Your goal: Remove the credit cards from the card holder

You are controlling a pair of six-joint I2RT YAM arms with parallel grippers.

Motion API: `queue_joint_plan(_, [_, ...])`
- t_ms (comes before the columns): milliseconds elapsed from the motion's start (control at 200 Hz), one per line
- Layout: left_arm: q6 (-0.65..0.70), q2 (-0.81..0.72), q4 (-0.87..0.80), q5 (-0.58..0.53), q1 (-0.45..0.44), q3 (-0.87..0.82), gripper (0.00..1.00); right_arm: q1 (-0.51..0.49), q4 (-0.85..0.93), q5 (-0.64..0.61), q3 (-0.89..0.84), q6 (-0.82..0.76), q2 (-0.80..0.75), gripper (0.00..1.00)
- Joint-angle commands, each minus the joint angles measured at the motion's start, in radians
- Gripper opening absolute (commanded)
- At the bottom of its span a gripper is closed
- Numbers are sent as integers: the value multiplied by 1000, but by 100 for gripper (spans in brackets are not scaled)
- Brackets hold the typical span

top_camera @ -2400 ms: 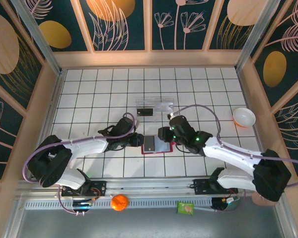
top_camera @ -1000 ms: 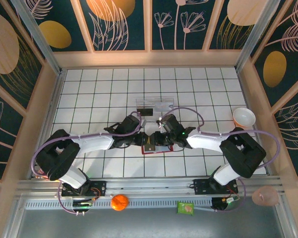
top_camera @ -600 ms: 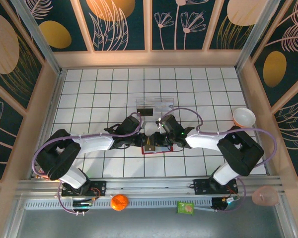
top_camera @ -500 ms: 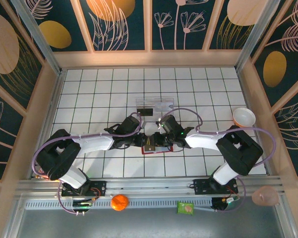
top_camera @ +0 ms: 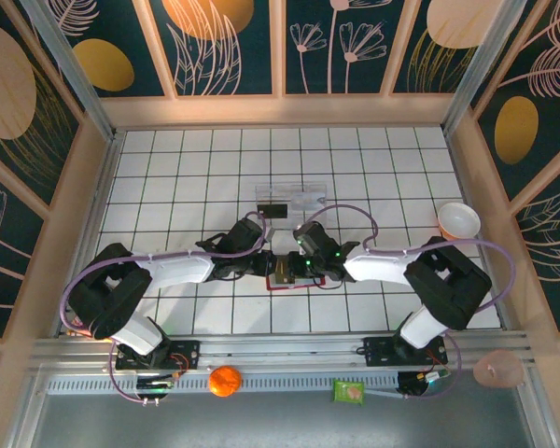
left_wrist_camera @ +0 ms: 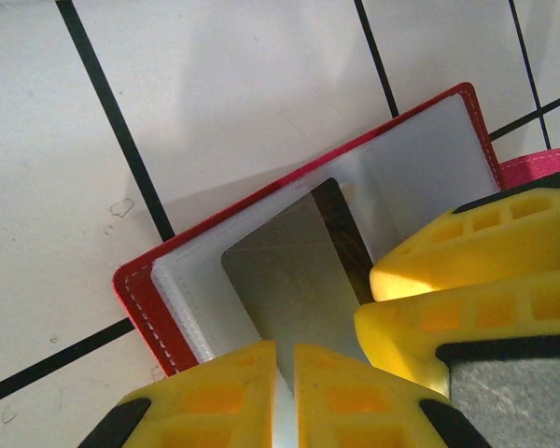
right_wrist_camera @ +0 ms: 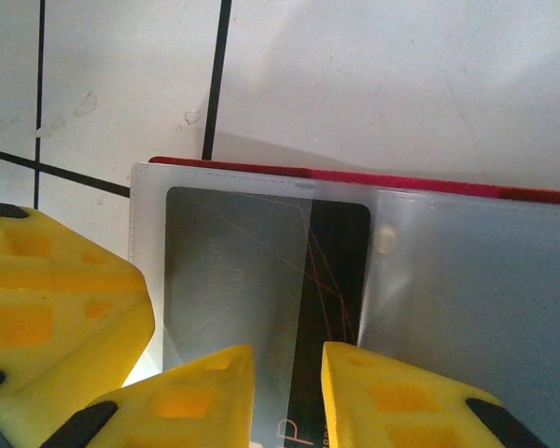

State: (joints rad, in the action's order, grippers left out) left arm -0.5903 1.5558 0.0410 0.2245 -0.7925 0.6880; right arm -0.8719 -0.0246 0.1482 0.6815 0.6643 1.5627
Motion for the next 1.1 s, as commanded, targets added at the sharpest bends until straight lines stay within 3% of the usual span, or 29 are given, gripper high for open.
queue_joint_plan(0, [14,-23,-13,-4,-4,2,13,-15,66,-107,15,5,-38,31])
queue_joint_plan(220, [22,-42,-21,16,-4,38,10,-27,43,-134,20,-43,-129,36])
queue_joint_plan(515, [24,60,0,-26,-13,55,4,40,0,79,-11,-72,-103,32])
queue_joint_plan(796, [18,123,-33,-110,-13,54,0,67,7,106,-4,-62,-62,32])
queue_joint_plan(1096, [8,100,-35,-98,-12,-4,0,118,-36,158,-38,-22,-42,31])
